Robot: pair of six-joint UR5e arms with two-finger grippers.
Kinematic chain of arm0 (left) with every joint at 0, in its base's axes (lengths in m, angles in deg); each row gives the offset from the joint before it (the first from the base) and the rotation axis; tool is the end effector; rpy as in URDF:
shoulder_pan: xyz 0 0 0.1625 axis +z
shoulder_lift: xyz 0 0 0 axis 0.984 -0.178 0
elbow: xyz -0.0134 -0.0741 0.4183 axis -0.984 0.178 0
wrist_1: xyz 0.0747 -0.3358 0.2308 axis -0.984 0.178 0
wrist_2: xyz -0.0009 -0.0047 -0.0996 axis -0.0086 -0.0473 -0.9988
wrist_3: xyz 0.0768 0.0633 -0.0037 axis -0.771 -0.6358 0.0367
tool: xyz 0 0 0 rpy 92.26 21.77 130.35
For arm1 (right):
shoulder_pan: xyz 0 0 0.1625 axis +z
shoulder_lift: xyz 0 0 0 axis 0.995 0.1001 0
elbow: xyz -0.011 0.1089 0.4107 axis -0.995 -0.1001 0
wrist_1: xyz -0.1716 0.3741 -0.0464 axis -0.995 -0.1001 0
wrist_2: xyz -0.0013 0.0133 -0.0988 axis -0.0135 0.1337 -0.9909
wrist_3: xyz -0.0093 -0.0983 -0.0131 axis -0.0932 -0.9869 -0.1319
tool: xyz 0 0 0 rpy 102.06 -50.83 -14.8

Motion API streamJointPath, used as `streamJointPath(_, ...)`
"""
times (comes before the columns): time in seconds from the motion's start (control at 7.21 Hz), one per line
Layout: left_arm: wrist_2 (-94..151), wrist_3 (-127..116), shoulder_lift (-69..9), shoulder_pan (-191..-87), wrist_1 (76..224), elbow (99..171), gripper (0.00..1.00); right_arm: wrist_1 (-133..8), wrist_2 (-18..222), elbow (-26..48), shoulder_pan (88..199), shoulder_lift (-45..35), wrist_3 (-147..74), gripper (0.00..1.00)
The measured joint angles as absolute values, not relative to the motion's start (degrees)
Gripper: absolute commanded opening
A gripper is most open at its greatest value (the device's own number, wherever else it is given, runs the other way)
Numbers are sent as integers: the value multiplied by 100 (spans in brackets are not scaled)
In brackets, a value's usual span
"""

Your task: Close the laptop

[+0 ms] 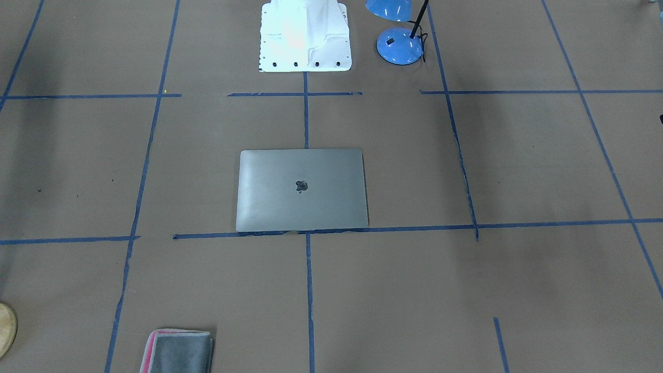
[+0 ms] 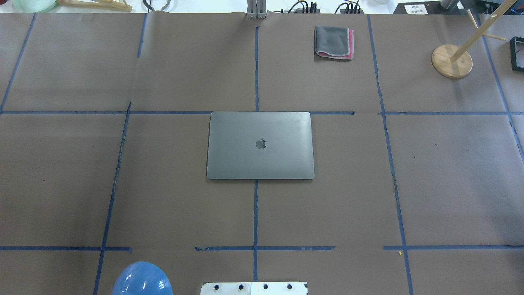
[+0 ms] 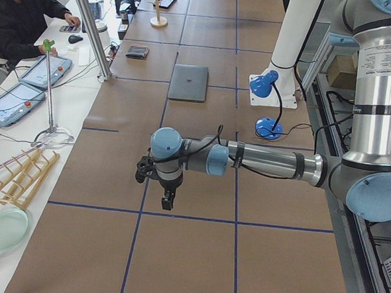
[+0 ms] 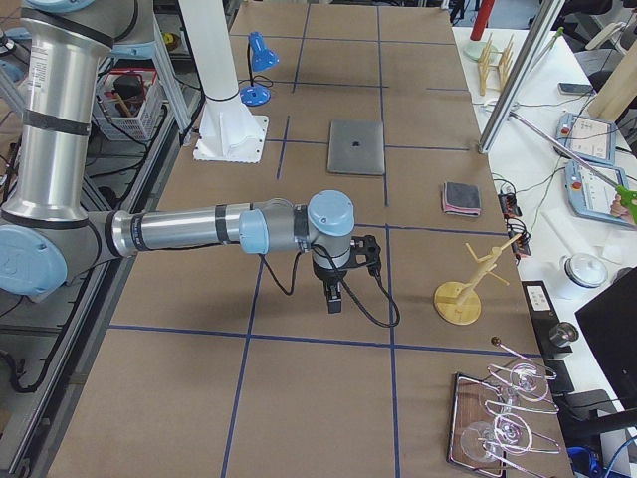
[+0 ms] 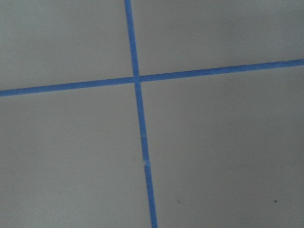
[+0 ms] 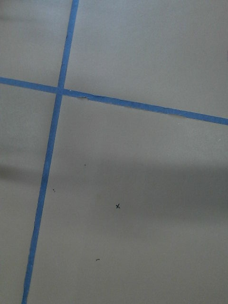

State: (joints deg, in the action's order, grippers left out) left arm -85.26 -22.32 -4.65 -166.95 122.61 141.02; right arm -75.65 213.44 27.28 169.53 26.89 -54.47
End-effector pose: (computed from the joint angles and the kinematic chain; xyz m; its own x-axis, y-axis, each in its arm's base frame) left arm -0.0406 -0.4544 0.6424 0.7024 0.0875 -0.7064 -0.0773 0.9959 0.0465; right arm 0.0296 -0.4124 0.5876 0.7015 -0.1703 0.6920 0.1004 0.9850 0.1407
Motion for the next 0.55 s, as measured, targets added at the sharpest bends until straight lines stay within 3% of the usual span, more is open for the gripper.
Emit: streamJointPath(0.55,-8565,-2327,-439,-16779,12235,13950,100,-7597,21408,2636,17265,2751,-5487,100)
